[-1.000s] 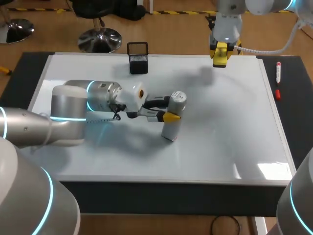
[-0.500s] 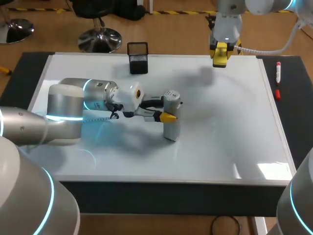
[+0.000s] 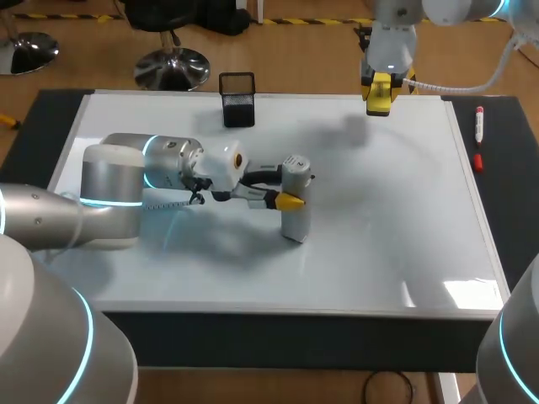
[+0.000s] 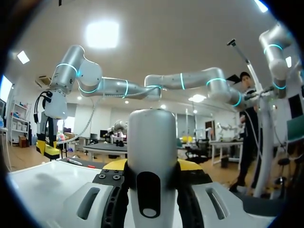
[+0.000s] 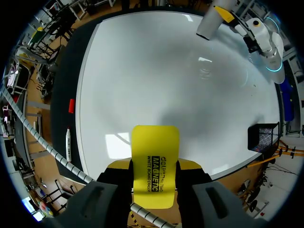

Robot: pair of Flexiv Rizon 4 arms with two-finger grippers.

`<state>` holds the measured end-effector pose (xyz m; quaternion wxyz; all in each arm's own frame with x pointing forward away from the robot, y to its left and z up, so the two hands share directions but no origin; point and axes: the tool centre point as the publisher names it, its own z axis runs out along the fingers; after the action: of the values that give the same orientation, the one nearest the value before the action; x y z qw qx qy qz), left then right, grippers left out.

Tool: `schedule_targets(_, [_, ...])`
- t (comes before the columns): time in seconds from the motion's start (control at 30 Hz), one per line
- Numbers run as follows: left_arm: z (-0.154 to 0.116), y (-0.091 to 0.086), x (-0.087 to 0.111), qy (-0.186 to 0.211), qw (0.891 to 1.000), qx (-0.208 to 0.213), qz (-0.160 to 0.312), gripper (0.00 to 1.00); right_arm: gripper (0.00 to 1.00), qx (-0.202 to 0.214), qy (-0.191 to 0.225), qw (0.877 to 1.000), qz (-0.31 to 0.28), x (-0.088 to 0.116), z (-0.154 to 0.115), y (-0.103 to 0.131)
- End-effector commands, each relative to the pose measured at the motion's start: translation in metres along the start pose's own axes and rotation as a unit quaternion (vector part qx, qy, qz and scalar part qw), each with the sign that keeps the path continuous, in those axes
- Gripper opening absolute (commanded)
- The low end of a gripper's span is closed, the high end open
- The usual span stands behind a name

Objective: Pick up the inspection probe, press it on each red-marked spot on the whiteboard one by one, put down the probe, pick up the eraser, and wipe off all the red marks.

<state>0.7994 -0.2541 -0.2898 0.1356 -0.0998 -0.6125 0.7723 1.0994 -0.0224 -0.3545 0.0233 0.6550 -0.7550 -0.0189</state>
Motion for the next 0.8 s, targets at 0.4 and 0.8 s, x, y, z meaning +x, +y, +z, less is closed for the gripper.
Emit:
schedule_targets(0.4, [-0.011,-0.038,-0.001,-0.004,0.999,0.023,0.028,0.0,0.0,0.0,0.002,1.0,-0.001,0.001,-0.002,0.0])
schedule_targets(0.8, [-0.069,-0.069,-0.025,-0.074,0.995,0.035,0.054,0.0,0.0,0.0,0.002,1.0,-0.001,0.001,-0.002,0.0])
